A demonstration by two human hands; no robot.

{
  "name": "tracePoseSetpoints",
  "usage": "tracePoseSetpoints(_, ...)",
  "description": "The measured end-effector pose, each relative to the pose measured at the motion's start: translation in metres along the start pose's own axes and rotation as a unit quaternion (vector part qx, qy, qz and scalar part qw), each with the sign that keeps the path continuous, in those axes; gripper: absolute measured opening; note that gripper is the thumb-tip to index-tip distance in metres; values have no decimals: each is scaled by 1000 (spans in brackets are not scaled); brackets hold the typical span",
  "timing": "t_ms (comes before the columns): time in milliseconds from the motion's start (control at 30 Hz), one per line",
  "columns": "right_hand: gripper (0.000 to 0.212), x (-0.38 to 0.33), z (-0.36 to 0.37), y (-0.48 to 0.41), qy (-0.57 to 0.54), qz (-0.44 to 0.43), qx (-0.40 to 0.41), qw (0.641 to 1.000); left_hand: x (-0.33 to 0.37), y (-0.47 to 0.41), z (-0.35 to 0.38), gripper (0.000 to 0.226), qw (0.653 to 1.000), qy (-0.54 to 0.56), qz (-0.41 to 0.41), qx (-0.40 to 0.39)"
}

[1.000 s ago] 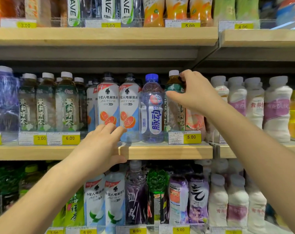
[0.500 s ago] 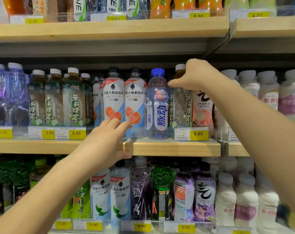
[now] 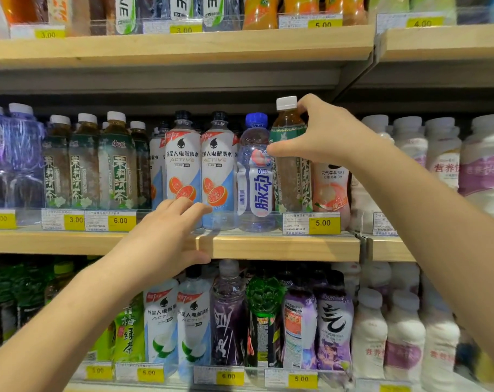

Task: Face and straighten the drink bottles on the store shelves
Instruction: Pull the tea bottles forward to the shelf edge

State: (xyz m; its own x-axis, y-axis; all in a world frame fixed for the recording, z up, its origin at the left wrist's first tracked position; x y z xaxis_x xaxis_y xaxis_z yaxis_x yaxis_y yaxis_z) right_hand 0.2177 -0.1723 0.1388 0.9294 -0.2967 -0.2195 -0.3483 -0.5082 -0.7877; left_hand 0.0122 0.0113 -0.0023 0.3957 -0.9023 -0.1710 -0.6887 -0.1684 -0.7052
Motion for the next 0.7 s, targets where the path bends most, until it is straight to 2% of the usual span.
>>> tracePoseSetpoints(100,73,2,2,6,-4,-4,17,1000,0,1,-1,83,1000,1,-2,-3)
tracePoseSetpoints(300,54,16,8,17,-79,19,35,996,0,2,-1,85,1000,5,-17,-9)
tracePoseSetpoints(700,50,13,-9,27,-163,-34,113,979,-2,14,0,86,1000,-14,8,15)
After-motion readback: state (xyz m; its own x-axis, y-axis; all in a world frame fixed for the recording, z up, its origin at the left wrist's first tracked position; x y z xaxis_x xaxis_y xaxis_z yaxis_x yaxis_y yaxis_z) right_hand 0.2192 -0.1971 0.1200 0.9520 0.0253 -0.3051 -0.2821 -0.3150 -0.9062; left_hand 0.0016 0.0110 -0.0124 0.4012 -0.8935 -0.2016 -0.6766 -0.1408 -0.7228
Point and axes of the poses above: each hand's wrist, its own y-axis away from the middle knuckle, its own z-axis out of the palm, x = y × z, the point moved 1 cm from there along -y, towards the middle knuckle, and after that the axes turned 4 degrees about x, right-handed, at the moved point
